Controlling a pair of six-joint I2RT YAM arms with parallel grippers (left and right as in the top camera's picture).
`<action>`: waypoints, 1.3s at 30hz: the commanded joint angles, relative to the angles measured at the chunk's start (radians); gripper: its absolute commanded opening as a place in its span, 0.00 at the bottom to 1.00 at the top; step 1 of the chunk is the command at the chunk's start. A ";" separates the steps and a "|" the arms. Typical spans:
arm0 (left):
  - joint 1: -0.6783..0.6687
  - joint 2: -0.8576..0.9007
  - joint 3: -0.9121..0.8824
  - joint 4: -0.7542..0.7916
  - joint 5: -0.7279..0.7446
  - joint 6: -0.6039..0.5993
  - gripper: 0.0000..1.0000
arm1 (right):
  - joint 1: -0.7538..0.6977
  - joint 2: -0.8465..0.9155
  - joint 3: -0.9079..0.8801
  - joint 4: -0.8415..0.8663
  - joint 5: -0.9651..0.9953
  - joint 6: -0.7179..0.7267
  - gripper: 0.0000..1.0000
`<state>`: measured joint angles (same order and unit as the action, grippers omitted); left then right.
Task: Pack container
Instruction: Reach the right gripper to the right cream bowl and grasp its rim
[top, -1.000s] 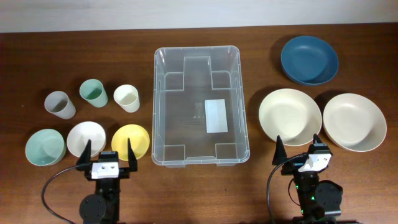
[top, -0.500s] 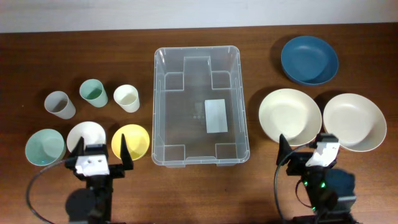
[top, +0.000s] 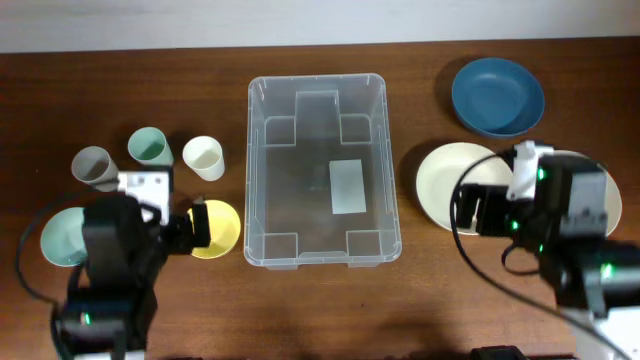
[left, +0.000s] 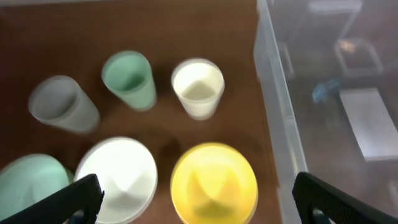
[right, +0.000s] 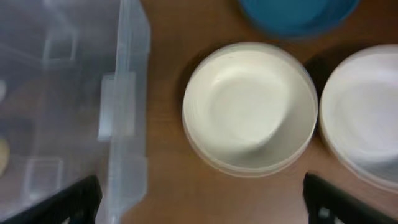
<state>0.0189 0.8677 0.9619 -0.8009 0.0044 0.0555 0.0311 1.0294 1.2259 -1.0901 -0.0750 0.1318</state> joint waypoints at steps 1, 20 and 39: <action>0.003 0.095 0.131 -0.073 0.082 -0.011 1.00 | -0.007 0.106 0.151 -0.076 -0.056 0.008 0.99; 0.003 0.172 0.159 -0.064 0.086 -0.011 1.00 | -0.785 0.253 0.170 -0.040 -0.230 0.212 0.99; 0.003 0.233 0.159 -0.023 0.086 -0.011 1.00 | -1.008 0.778 0.164 0.078 -0.308 0.059 0.99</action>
<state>0.0189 1.0996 1.1000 -0.8318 0.0757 0.0551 -0.9730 1.7748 1.3895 -1.0302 -0.3683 0.2153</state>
